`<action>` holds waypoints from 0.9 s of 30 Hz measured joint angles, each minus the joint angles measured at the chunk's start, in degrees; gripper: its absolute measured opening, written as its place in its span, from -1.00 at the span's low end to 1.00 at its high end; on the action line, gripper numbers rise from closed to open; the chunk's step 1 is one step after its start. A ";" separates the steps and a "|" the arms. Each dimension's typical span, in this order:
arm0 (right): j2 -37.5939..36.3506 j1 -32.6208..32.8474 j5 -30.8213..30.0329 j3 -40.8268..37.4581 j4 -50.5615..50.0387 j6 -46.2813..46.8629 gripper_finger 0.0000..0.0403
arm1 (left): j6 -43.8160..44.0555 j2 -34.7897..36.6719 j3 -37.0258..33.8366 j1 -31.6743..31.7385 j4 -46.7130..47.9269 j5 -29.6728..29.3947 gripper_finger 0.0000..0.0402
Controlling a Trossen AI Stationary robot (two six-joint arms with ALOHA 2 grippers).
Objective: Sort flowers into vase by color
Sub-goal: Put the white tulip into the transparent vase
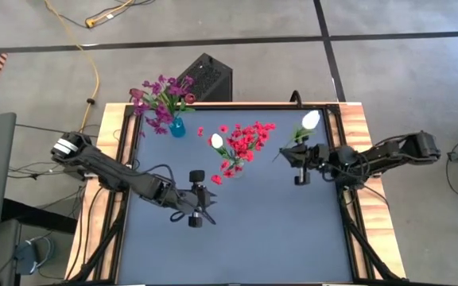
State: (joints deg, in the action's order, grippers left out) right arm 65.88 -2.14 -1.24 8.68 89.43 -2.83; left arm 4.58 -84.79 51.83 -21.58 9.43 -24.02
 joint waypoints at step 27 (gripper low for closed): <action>15.48 -15.97 -11.33 2.06 0.25 24.82 -0.92 | -6.06 -3.58 -14.76 11.30 -32.25 4.92 -0.61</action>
State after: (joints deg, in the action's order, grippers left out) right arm 81.36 -18.11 -12.57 10.74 89.68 21.99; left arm -1.48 -88.37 37.07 -10.28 -22.82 -19.10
